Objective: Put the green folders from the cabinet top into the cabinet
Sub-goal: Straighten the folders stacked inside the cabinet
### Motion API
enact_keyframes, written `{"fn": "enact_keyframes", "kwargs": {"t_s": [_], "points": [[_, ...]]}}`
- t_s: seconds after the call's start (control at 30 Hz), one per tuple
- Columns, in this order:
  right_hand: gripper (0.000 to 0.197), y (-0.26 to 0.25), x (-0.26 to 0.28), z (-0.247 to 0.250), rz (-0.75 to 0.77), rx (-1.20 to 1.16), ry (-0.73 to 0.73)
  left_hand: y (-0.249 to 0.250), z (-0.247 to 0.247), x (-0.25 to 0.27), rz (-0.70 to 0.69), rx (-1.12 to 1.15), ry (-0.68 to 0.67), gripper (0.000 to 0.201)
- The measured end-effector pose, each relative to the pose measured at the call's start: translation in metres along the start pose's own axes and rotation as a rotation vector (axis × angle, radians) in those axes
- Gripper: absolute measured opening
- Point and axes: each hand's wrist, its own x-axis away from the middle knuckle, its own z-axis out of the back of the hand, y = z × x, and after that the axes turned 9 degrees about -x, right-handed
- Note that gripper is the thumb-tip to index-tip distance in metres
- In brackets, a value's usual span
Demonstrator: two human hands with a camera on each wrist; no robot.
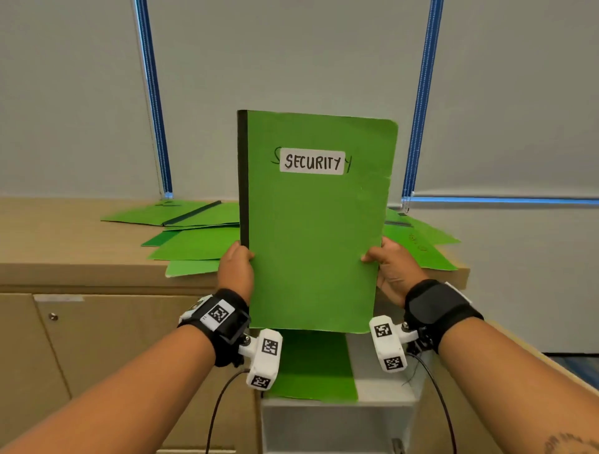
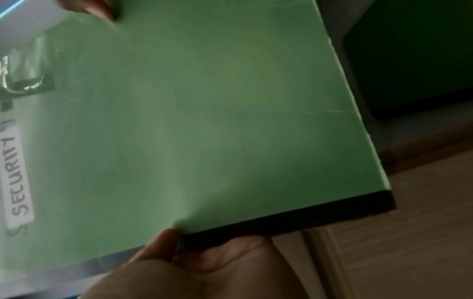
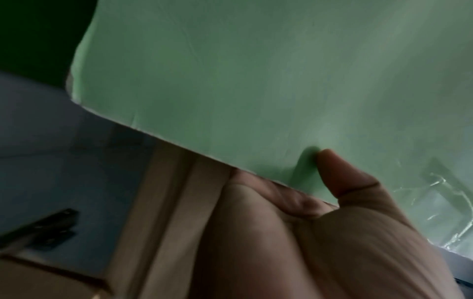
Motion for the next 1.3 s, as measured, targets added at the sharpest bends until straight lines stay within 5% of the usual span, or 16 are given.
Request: {"fn": "enact_keyframes", "kwargs": {"t_s": [0.23, 0.33, 0.83, 1.03, 1.13, 1.3], "points": [[0.045, 0.079, 0.044, 0.028, -0.156, -0.037, 0.054, -0.074, -0.012, 0.076, 0.14, 0.023, 0.076, 0.021], [0.021, 0.121, 0.063, 0.043, -0.226, 0.009, 0.107, -0.117, -0.019, 0.103, 0.226, -0.108, 0.054, 0.026], [0.033, 0.342, 0.096, 0.123, -0.622, 0.197, 0.223, -0.305, -0.045, 0.207, 0.539, -0.511, -0.121, 0.027], [0.013, 0.397, 0.126, 0.141, -0.799, 0.312, 0.244, -0.364, -0.053, 0.257, 0.89, -0.466, -0.113, 0.027], [0.022, 0.422, 0.143, 0.153, -0.909, 0.348, 0.236, -0.391, -0.059, 0.284, 1.036, -0.463, -0.091, 0.037], [0.012, 0.455, 0.157, 0.174, -1.023, 0.33, 0.277, -0.409, -0.072, 0.298, 1.09, -0.562, -0.181, 0.061]]}}
